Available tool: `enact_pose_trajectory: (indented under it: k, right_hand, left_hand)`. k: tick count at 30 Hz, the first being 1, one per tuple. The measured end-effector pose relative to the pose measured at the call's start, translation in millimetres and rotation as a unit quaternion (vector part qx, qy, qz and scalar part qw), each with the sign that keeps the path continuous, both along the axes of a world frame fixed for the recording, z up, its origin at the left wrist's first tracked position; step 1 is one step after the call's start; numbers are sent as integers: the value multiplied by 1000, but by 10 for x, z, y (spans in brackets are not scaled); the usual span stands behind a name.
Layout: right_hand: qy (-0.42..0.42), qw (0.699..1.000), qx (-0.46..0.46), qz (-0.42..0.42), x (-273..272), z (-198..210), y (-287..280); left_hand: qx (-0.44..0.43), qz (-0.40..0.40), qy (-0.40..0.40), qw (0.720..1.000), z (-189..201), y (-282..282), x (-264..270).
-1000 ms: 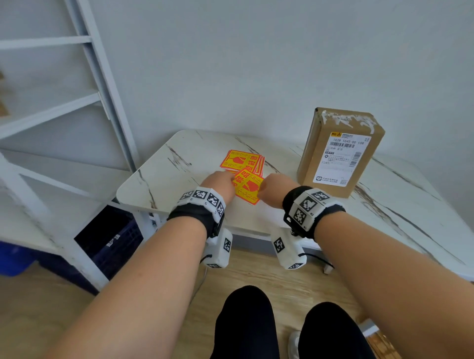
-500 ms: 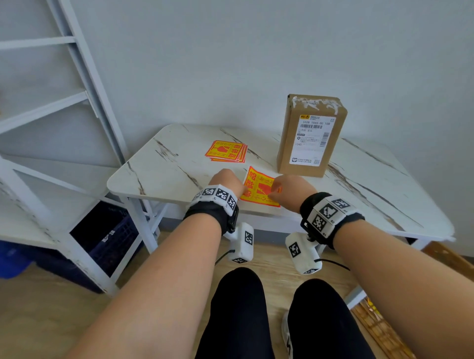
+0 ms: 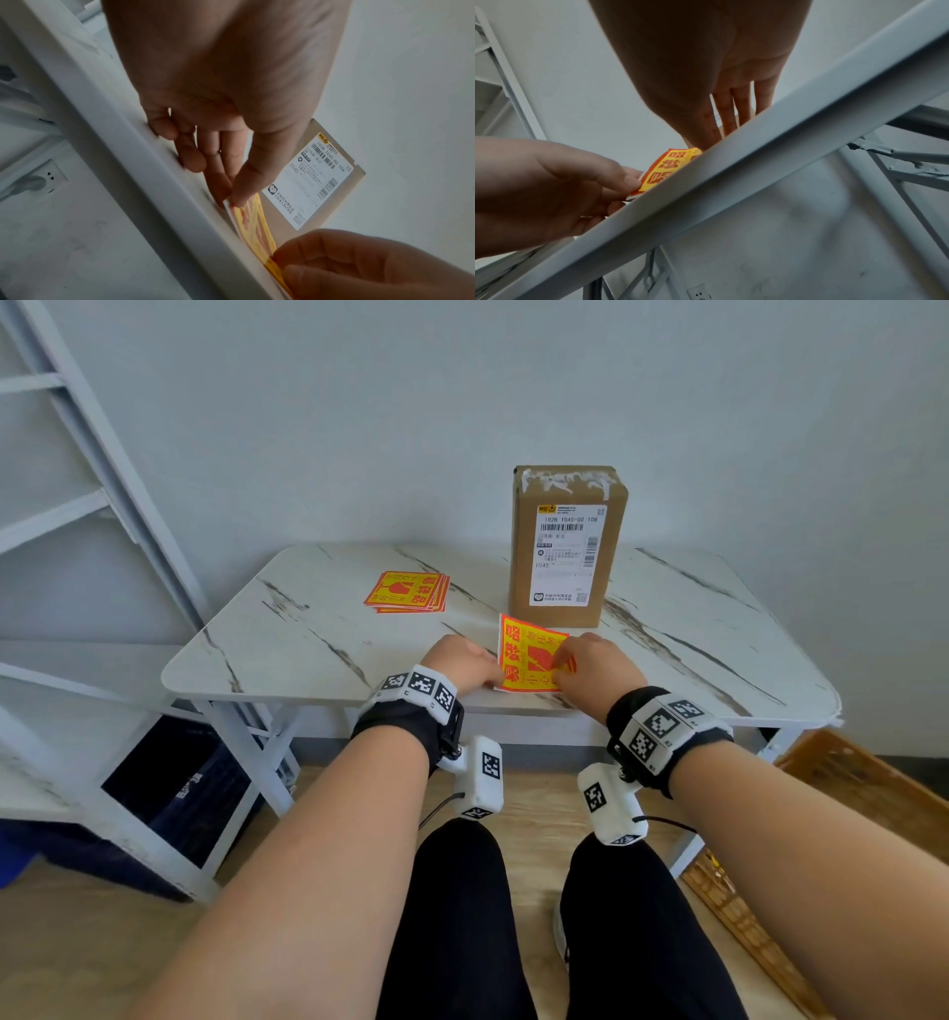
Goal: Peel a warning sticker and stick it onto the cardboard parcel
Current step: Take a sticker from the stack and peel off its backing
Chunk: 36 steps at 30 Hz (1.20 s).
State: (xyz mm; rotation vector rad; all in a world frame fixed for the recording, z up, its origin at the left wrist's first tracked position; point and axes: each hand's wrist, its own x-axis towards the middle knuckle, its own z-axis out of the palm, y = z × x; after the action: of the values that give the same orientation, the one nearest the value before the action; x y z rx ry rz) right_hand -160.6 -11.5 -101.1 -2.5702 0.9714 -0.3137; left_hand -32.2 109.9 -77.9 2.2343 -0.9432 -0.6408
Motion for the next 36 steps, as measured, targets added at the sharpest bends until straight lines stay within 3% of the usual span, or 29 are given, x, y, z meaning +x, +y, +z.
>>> enact_pose_trajectory:
  k: [7,18,36]
  right_hand:
    - [-129,991,-35,24,79,-81,130]
    - [-170,985,9,40,186,-273,165]
    - [-154,982,97,46,145,-204,200]
  left_hand:
    - [-48,17,27,998,-85,-11,26]
    - [-93,23,38,995,-240,26,47]
    - [-121,7,82,989,-214,76,82]
